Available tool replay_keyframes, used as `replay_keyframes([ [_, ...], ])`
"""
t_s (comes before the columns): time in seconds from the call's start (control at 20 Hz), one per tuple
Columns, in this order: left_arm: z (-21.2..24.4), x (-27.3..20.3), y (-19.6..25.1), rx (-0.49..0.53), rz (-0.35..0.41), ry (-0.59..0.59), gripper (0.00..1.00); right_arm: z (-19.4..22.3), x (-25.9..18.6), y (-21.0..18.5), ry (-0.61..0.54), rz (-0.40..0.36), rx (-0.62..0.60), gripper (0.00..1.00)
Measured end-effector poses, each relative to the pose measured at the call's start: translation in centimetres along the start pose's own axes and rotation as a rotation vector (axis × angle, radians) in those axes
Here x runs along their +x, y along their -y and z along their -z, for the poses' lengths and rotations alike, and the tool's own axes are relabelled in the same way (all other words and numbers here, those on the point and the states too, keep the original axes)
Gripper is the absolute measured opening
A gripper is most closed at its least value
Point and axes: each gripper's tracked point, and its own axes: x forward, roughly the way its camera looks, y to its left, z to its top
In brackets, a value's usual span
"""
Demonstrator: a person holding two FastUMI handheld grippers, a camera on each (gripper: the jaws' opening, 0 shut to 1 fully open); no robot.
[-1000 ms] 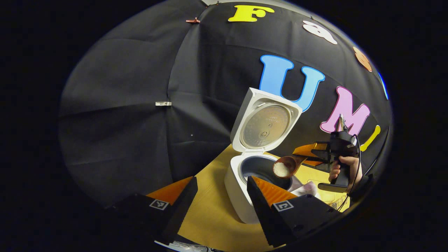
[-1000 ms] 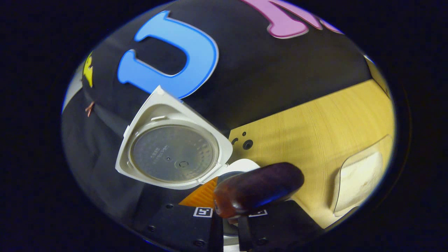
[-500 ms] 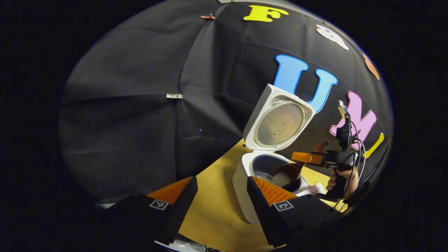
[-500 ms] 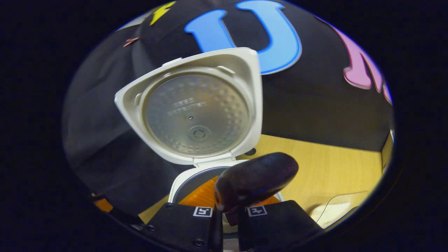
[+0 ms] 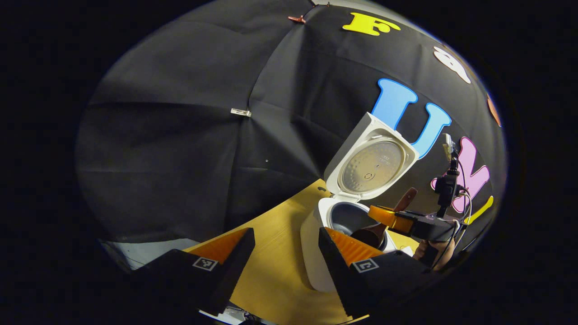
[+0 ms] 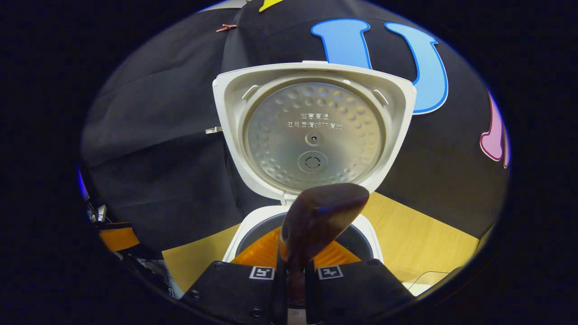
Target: Close the left gripper, press the button to open the rice cooker; take a wooden spoon from the chopstick holder with the right hand, scoop a spoonful of rice and pour it into the rice cooker, then put the wooden spoon back into the chopstick holder.
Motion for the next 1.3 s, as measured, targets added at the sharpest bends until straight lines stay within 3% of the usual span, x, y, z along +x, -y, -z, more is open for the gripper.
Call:
replay_keyframes([
  [0.3, -0.1, -0.2, 0.1, -0.012, -0.004, 0.012, 0.92, -1.8, -1.7, -0.6, 0.062, -0.028, -0.15, 0.19],
  [0.75, -0.2, -0.7, 1.4, -0.012, 0.019, 0.019, 0.92, -7.0, -4.2, -1.1, 0.241, -0.022, -0.454, 0.19],
  [1.0, -0.8, -1.2, 2.0, -0.004, 0.035, 0.031, 0.92, -7.5, -4.6, -0.9, 0.22, -0.042, -0.349, 0.19],
  [1.2, -1.7, -1.9, 3.7, 0.039, 0.064, 0.048, 0.92, -10.5, -6.8, 1.2, 0.24, -0.041, -0.087, 0.19],
  [1.3, -1.7, -1.9, 5.3, 0.05, 0.097, 0.049, 0.92, -11.9, -8.1, 3.7, 0.264, 0.002, 0.015, 0.19],
])
